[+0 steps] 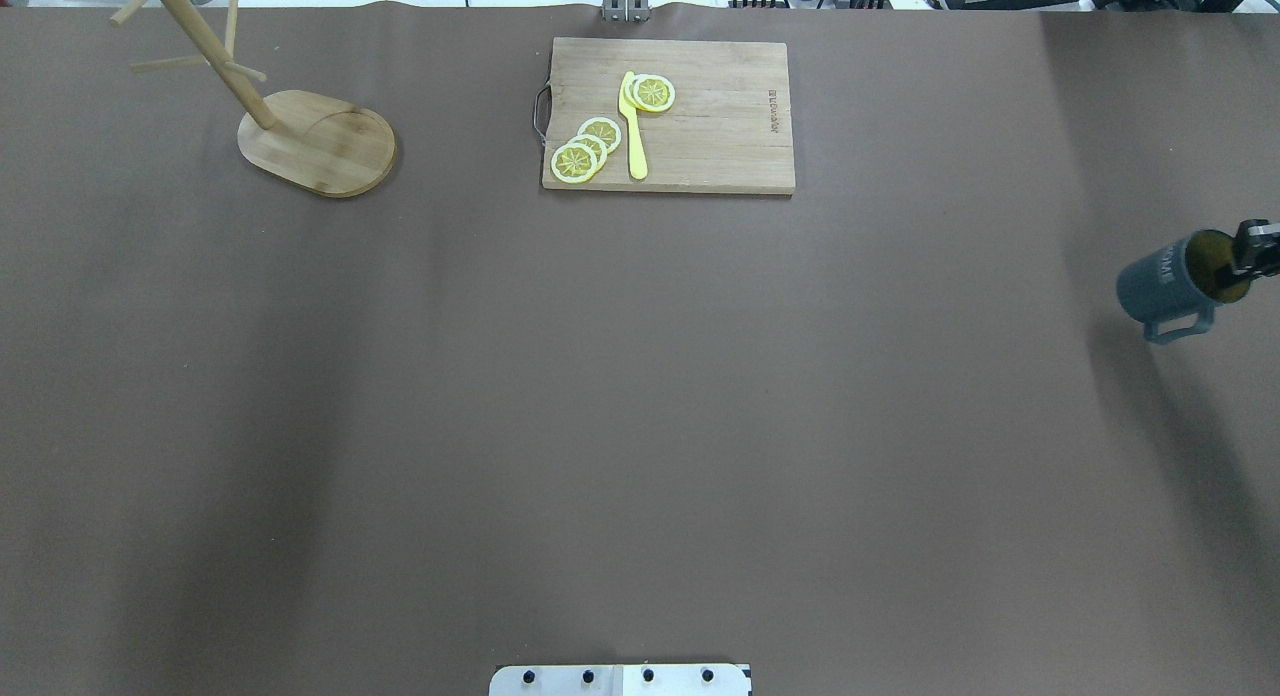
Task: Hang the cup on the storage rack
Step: 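Carry the blue mug in and lower it onto the table center with the right gripper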
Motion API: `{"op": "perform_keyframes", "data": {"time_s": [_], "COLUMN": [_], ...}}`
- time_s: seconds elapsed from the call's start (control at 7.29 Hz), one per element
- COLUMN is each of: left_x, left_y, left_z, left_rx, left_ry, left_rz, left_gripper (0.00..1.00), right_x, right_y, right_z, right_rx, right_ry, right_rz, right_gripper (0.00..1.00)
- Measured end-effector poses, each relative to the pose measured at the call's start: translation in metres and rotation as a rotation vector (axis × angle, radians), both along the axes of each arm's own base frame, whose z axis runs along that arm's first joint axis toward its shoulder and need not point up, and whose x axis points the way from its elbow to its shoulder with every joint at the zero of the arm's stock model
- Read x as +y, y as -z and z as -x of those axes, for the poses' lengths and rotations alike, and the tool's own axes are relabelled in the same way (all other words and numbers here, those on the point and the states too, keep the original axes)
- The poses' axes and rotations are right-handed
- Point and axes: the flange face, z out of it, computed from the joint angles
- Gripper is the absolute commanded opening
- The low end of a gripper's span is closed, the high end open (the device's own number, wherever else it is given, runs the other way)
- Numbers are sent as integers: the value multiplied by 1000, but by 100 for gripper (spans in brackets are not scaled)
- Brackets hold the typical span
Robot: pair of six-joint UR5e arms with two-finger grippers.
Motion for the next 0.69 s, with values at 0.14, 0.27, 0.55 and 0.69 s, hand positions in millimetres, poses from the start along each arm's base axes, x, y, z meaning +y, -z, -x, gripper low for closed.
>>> {"op": "perform_keyframes", "data": {"time_s": [0.14, 0.27, 0.55, 0.69], "left_x": [0, 0, 1, 1], "left_y": [0, 1, 0, -1], "left_z": [0, 0, 0, -1], "left_rx": [1, 1, 6, 10], "left_ry": [0, 0, -2, -2], "left_rz": [-3, -6, -25, -36], "left_gripper": [98, 98, 98, 98], "right_x": [11, 20, 42, 60], "right_y": [55, 106, 211, 258], "right_z": [48, 96, 221, 277], "right_rx": [-26, -41, -61, -86], "right_ry": [-39, -85, -201, -252], "right_rz": [72, 133, 231, 274], "right_gripper": [0, 0, 0, 0]}}
